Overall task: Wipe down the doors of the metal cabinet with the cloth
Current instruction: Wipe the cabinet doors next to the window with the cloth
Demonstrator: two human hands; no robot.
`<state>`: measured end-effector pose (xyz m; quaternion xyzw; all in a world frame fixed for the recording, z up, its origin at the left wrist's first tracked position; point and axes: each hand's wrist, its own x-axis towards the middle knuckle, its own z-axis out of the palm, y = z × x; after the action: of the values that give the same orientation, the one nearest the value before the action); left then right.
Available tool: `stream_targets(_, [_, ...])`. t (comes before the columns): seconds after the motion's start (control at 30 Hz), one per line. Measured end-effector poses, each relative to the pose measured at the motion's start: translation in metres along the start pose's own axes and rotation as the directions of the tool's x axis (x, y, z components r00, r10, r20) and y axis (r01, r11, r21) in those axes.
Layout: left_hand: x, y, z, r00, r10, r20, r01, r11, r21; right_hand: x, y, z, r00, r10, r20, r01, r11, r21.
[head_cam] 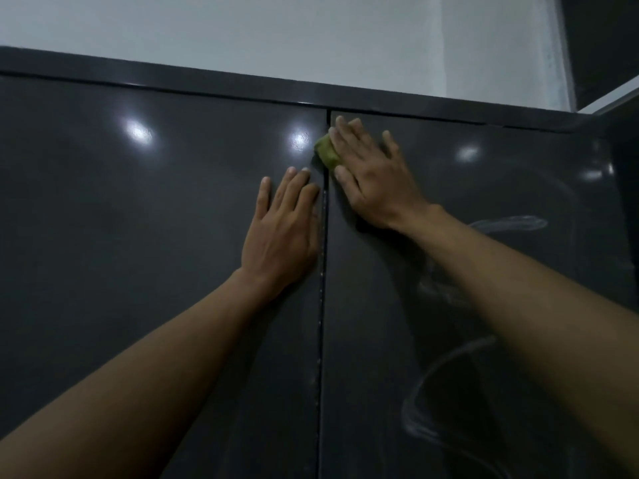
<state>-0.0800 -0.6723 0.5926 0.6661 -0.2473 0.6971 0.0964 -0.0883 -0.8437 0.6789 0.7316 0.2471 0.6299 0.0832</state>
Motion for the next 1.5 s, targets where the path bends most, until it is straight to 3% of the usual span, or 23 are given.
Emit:
stream_targets(0.2, [-0.009, 0.002, -0.001, 1.000, 0.012, -0.014, -0.012, 0.999, 0.032, -0.008, -0.020, 0.008, 0.919, 0.373, -0.128, -0.361, 0.926, 0.106])
stream_targets(0.27, [-0.011, 0.003, -0.002, 1.000, 0.019, -0.009, -0.018, 0.999, 0.035, -0.021, -0.033, 0.012, 0.936, 0.333, -0.117, -0.320, 0.940, 0.119])
stream_targets(0.4, [-0.011, 0.002, -0.002, 1.000, 0.017, 0.003, -0.017, 1.000, 0.015, -0.043, -0.031, 0.010, 0.997, 0.071, -0.029, -0.070, 0.997, 0.032])
stream_targets(0.6, [-0.019, -0.002, -0.002, 0.998, 0.052, 0.019, -0.053, 0.997, 0.054, -0.049, -0.044, 0.014, 0.916, 0.385, -0.113, -0.375, 0.922, 0.102])
stream_targets(0.8, [-0.023, 0.000, -0.004, 0.997, 0.057, 0.053, -0.061, 0.996, 0.070, -0.070, -0.046, 0.015, 0.985, 0.174, -0.020, -0.173, 0.984, 0.041])
stream_targets(0.97, [-0.037, -0.001, -0.008, 0.996, 0.062, 0.059, -0.065, 0.996, 0.056, -0.074, -0.065, 0.019, 0.906, 0.412, -0.091, -0.402, 0.909, 0.111])
stream_targets(1.17, [-0.039, 0.001, -0.011, 0.996, 0.049, 0.073, -0.053, 0.997, 0.049, -0.099, -0.066, 0.021, 0.990, 0.140, -0.006, -0.140, 0.990, 0.026])
stream_targets(1.37, [-0.054, 0.001, -0.011, 0.995, 0.059, 0.084, -0.065, 0.995, 0.071, -0.099, -0.083, 0.028, 0.900, 0.422, -0.109, -0.410, 0.904, 0.117])
stream_targets(1.5, [-0.054, -0.001, -0.007, 0.994, 0.064, 0.084, -0.071, 0.994, 0.079, -0.117, -0.076, 0.027, 0.979, 0.204, -0.026, -0.202, 0.979, 0.039])
